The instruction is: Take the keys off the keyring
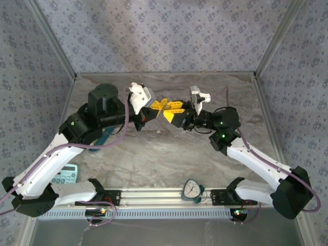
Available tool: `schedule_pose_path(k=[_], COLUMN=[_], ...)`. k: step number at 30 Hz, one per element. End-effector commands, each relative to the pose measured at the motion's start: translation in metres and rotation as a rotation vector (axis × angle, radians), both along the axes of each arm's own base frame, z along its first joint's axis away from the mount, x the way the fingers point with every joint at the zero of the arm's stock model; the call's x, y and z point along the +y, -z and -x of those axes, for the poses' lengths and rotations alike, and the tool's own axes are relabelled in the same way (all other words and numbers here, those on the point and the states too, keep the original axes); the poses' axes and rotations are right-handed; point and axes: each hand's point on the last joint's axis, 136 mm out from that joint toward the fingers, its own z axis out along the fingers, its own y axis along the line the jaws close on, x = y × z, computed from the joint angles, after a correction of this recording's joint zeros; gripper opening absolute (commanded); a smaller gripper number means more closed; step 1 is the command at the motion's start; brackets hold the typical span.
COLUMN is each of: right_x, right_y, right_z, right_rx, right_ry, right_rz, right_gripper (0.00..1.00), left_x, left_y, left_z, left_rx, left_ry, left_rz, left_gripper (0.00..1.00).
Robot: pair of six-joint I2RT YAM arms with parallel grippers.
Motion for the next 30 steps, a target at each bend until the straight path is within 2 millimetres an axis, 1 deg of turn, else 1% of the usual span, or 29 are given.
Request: schedule_pose_path(k=[1,5,8,10,15,18,20,21,22,23,30], right_x=[-0.002,-0.002,-0.002,0.0,0.004,0.001,-0.001,-0.001,-0.001,-0.002,0.002], right_y=[-0.028,-0.03,-0.035,-0.036,-0.034,-0.036,-0.037,-0.039,-0.039,-0.04,-0.04], right_z=[0.005,-0.001,0.0,0.0,-0.003,-0.005,-0.007,-0.006,-0.007,-0.007,-0.015], right_rx=[-0.03,0.008,0.021,0.037,0.07,0.084,0.095,0.096,0.103,0.109,0.165], right_ry=[0.011,0.053,0.063,0.066,0.068,0.078,0.08,0.08,0.081,0.082,0.082], right_rz=[-0.102,-0.16,-0.212,-0.223,-0.237,-0.257,-0.268,-0.274,-0.277,-0.282,-0.294], right_gripper=[0.29,0.28,0.27,0.2,0.12,0.12,0.15,0.14,0.1,0.1,0.1], left_x=[-0.002,-0.001,0.0,0.001,0.001,0.0,0.0,0.0,0.001,0.0,-0.003], left_y=[-0.01,-0.014,-0.015,-0.015,-0.013,-0.011,-0.008,-0.007,-0.007,-0.006,0.001], left_z=[0.001,-0.002,-0.005,-0.007,-0.01,-0.01,-0.012,-0.013,-0.013,-0.013,-0.018], left_rx=[0.002,0.006,0.01,0.01,0.013,0.022,0.023,0.026,0.025,0.025,0.04], left_ry=[0.0,-0.024,-0.04,-0.058,-0.069,-0.068,-0.079,-0.084,-0.086,-0.087,-0.097], left_rz=[0.064,0.103,0.112,0.116,0.116,0.116,0.112,0.112,0.113,0.111,0.103], left_gripper=[0.0,0.0,0.0,0.0,0.0,0.0,0.0,0.0,0.0,0.0,0.0])
